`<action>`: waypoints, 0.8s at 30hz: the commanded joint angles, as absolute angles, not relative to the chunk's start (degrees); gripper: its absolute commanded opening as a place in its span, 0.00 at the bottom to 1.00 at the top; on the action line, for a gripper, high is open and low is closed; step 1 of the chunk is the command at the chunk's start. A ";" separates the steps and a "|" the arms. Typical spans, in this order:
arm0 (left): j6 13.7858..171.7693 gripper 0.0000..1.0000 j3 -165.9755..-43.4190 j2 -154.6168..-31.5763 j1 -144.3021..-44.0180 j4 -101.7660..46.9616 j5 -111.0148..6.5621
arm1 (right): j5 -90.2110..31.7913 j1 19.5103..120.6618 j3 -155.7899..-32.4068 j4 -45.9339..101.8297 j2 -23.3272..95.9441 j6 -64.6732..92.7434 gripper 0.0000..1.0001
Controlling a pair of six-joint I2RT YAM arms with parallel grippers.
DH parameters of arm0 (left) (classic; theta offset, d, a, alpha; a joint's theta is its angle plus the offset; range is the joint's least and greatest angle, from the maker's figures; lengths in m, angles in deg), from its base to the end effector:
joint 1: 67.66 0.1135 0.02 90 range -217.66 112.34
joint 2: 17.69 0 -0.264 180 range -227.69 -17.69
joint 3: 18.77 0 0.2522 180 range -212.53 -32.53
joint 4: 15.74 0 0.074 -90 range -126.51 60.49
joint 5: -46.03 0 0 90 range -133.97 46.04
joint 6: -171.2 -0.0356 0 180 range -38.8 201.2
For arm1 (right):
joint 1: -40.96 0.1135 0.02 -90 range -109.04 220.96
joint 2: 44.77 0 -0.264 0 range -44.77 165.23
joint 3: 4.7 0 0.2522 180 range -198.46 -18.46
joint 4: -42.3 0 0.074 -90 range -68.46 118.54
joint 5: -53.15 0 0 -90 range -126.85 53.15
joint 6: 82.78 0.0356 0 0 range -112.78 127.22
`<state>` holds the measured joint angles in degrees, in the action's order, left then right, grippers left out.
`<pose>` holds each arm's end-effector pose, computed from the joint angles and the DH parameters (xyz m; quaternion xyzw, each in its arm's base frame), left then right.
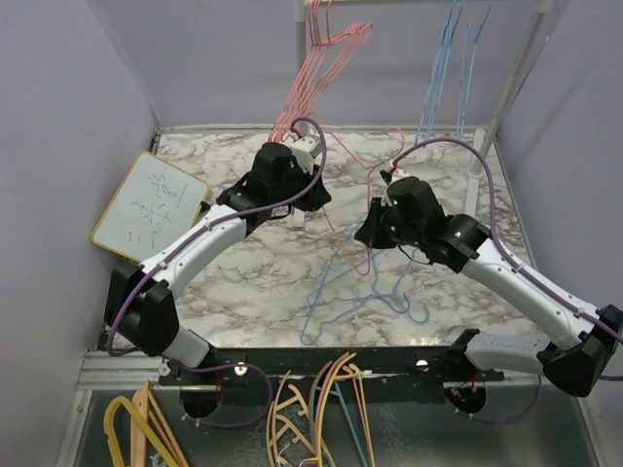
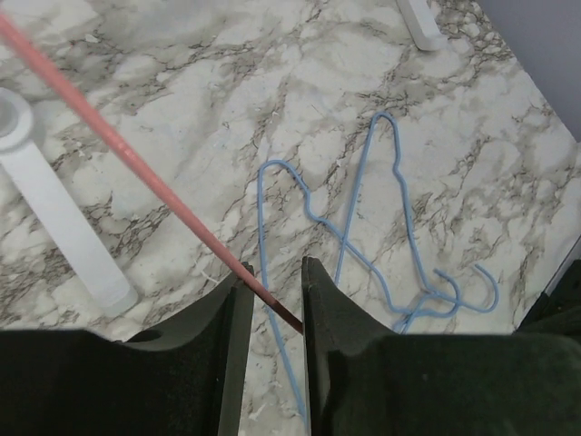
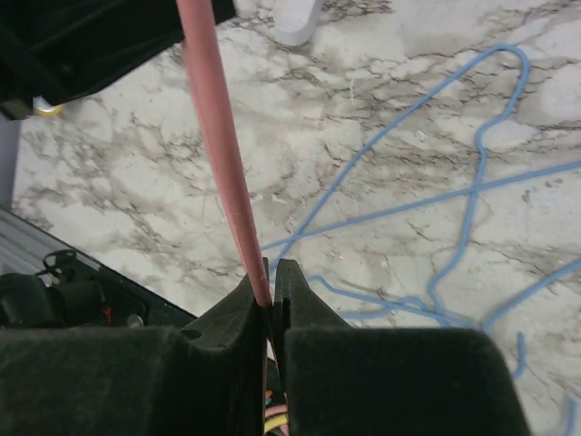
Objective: Organize the hangers
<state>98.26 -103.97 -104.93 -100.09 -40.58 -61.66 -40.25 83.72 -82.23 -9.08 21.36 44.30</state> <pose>0.2943 -0.1998 0.3194 0.1923 0.8236 -0.3355 0.4148 0.1808 0.1643 0.3344 -0.0324 0.9053 0.2506 0.3414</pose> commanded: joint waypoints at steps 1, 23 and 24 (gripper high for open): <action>81.63 0.40 -102.55 -97.60 -99.26 -51.02 -52.25 | -51.71 83.15 -94.31 -20.12 23.90 37.59 0.01; 73.82 0.99 -86.28 -70.44 -89.91 -60.57 -52.58 | -68.13 83.14 -121.65 -36.64 36.46 32.49 0.01; 73.97 0.99 -85.92 -70.15 -89.09 -60.41 -52.70 | -68.56 83.12 -123.05 -37.87 36.92 32.50 0.01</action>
